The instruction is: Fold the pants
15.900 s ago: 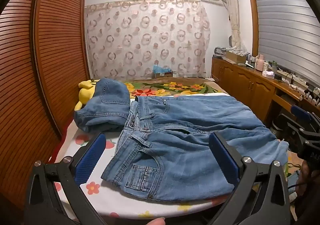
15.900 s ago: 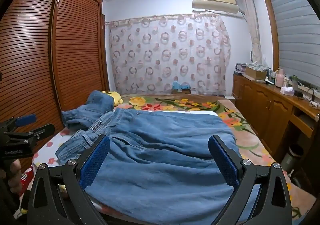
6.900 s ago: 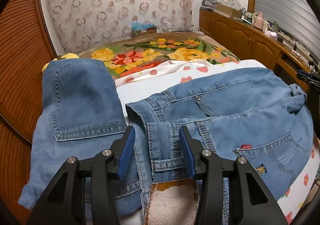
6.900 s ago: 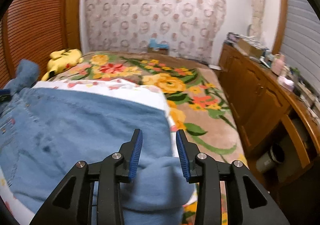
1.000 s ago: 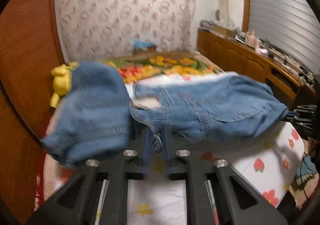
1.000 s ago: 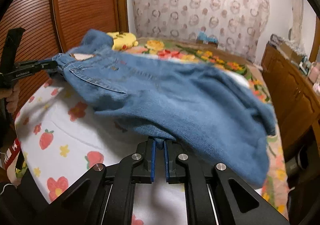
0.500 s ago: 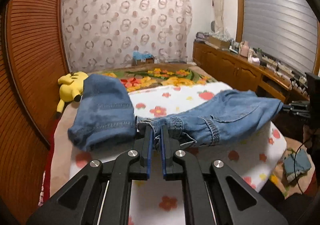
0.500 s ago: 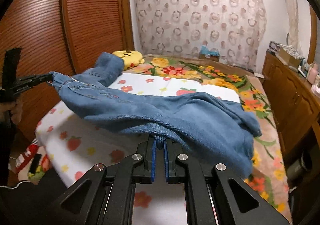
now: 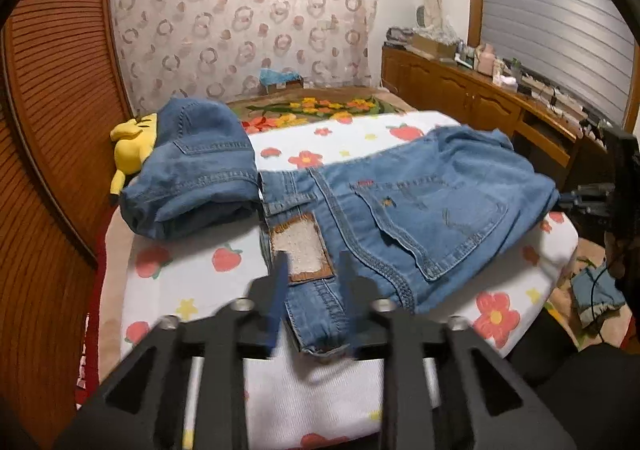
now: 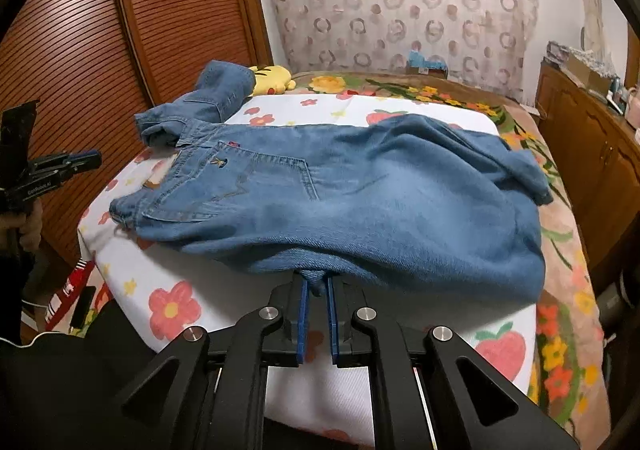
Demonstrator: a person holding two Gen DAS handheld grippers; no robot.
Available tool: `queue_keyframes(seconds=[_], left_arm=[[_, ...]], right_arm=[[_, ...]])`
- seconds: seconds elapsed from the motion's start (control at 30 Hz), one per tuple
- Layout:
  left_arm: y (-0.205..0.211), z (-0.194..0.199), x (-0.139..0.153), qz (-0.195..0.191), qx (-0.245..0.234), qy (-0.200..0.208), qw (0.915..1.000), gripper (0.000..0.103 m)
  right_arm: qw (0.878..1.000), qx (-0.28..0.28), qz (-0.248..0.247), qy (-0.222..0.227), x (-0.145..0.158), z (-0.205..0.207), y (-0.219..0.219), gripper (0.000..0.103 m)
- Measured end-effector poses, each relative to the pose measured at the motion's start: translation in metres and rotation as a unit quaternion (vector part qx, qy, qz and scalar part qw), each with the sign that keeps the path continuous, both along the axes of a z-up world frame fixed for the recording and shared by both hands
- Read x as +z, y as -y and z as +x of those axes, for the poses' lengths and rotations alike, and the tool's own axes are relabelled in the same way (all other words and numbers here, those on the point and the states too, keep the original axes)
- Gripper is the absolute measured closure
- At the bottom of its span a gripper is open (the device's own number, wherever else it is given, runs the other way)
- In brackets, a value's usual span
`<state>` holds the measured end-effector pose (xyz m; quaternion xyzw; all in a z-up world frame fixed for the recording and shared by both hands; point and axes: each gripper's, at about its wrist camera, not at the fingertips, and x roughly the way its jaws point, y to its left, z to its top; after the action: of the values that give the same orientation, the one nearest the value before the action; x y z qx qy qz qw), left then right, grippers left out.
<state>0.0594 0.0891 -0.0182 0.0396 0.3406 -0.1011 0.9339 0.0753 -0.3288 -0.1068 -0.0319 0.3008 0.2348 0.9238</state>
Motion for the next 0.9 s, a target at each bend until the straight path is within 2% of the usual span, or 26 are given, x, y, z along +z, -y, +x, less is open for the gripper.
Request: queue_keyframes(seconds=[0.03,0.1,0.17,0.2,0.23,0.33,0.5,0.57,0.7,0.9], left_arm=[[-0.001,0.001,0.002,-0.002,0.0,0.003,1.0,0.059],[0.001,0.003,0.004,-0.005,-0.001,0.007,1.0,0.057],[0.002,0.005,0.002,-0.006,0.0,0.006,1.0,0.047],[0.004,0.007,0.002,-0.011,-0.002,0.007,0.9999,0.034],[0.006,0.009,0.001,-0.017,-0.006,0.009,0.9998,0.027],[0.02,0.016,-0.003,-0.02,-0.019,0.009,0.9996,0.026],[0.043,0.032,-0.008,-0.029,-0.036,0.011,0.9989,0.026],[0.051,0.037,-0.011,-0.029,-0.04,0.009,0.9987,0.026],[0.067,0.044,-0.017,-0.034,-0.052,0.002,0.9981,0.026],[0.083,0.049,-0.031,-0.036,-0.064,-0.014,0.9972,0.026]], right_arm=[[1.0,-0.002,0.002,0.0,0.001,-0.001,0.0,0.096],[1.0,-0.005,0.008,0.0,0.002,-0.006,0.003,0.092],[1.0,-0.009,0.013,0.003,0.003,-0.014,0.002,0.092],[1.0,-0.012,0.014,0.005,0.005,-0.017,0.002,0.092],[1.0,-0.016,0.015,0.008,0.005,-0.02,0.006,0.092],[0.999,-0.034,0.017,0.022,0.009,-0.027,0.013,0.086],[0.996,-0.078,0.019,0.032,0.007,-0.025,0.034,0.068],[0.995,-0.095,0.015,0.033,0.004,-0.022,0.043,0.064],[0.989,-0.143,0.007,0.033,-0.007,-0.011,0.063,0.061],[0.982,-0.187,0.021,0.009,-0.026,0.01,0.085,0.059]])
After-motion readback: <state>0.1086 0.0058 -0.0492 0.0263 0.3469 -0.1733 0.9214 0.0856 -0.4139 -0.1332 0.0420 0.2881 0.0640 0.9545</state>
